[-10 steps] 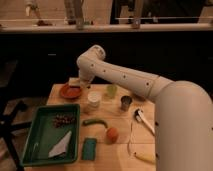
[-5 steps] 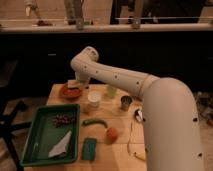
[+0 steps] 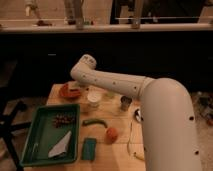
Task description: Wipe red bowl with eraser
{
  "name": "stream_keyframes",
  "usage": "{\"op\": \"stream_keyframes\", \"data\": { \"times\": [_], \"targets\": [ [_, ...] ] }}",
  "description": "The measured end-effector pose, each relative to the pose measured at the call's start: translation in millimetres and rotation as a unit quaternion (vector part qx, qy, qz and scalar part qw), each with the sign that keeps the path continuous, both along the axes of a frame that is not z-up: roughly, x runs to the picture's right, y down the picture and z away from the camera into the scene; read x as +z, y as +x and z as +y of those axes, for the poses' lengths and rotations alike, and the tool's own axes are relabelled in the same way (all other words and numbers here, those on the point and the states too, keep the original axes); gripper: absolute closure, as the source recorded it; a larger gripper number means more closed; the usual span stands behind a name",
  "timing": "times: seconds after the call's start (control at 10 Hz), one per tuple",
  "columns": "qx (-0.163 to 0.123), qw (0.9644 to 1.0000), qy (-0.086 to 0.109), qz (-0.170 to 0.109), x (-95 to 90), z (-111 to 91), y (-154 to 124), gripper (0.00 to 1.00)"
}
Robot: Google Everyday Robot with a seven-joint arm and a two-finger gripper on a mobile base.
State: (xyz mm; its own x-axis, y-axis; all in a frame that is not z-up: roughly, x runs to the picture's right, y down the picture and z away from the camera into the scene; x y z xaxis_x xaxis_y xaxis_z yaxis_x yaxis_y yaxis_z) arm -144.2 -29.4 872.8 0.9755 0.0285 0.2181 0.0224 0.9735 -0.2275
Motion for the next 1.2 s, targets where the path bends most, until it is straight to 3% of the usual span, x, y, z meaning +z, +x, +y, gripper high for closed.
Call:
{"op": "stream_keyframes", "data": {
  "times": [0.3,0.7,1.2],
  "targets": [
    [-0.002,0.9999,0.01,0.003,9.5,-1,-4,1.0],
    [-0.028,0.9994,0.014,0.016,27.6,0,-16,1.0],
    [-0.052,0.998,0.0,0.037,54.6,9,-22,1.0]
  ]
}}
